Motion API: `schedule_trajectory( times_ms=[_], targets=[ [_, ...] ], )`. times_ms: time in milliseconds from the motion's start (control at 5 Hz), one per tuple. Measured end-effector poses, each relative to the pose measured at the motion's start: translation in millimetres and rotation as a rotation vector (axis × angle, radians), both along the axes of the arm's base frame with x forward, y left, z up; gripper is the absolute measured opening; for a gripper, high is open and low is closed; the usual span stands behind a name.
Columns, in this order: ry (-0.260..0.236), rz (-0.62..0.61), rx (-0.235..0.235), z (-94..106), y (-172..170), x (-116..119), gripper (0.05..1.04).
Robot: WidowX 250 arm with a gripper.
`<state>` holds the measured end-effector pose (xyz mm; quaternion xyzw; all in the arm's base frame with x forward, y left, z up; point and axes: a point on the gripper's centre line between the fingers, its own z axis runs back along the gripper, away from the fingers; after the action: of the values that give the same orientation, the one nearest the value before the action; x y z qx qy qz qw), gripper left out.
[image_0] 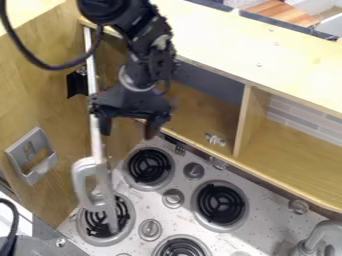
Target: Open microwave
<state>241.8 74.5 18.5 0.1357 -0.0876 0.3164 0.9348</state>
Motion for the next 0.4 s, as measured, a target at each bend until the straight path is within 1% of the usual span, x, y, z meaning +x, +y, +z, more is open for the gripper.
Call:
schedule_trajectory(
  times_ms=[200,400],
  targets=[
    [-0.01,0.049,0.016,6.4,18,-11,1.0],
    [0.0,0.082,0.02,5.6,31,-20,1.0]
  ],
)
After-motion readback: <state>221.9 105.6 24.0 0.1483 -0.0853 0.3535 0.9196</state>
